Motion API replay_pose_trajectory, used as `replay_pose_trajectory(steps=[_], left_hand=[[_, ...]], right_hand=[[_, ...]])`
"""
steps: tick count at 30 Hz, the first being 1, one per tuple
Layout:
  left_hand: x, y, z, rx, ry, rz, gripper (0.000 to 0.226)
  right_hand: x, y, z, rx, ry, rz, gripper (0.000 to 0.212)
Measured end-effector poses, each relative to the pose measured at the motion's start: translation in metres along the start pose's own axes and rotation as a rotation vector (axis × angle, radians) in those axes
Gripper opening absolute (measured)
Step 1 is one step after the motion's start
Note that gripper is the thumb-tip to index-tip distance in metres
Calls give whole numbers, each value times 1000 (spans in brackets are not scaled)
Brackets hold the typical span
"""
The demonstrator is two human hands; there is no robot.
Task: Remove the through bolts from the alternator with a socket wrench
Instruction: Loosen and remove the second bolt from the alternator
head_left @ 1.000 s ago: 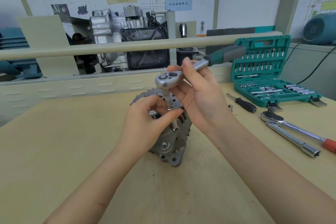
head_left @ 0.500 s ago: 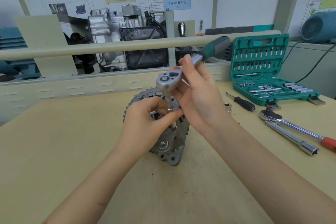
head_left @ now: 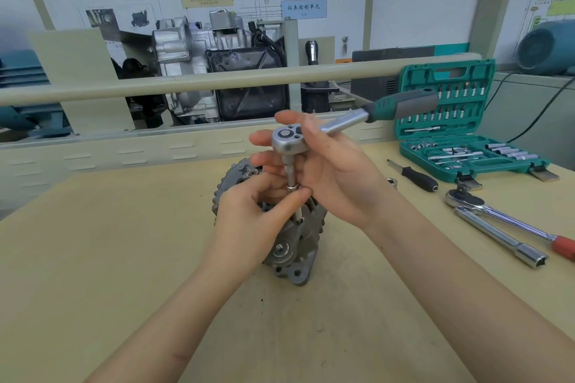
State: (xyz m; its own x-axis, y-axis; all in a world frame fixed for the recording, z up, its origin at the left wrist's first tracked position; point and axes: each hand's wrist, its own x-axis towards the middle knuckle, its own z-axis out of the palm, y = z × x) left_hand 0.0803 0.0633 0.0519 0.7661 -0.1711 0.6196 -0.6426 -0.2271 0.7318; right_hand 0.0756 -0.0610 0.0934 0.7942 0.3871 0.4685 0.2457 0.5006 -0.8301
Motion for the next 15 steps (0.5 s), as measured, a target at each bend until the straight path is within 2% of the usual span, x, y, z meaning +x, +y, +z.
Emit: replay_pose_trajectory(steps=[6, 11, 15], left_hand=[[-1, -2, 1, -17, -2, 18, 12], [-1, -7, 6, -57, 32, -8, 13], [-6, -12, 12, 11, 55, 16, 10]], right_hand=[[-1, 1, -6, 6, -73, -2, 21], [4, 12, 2, -20, 76, -26, 39], [7, 15, 3, 19, 182, -16, 47]])
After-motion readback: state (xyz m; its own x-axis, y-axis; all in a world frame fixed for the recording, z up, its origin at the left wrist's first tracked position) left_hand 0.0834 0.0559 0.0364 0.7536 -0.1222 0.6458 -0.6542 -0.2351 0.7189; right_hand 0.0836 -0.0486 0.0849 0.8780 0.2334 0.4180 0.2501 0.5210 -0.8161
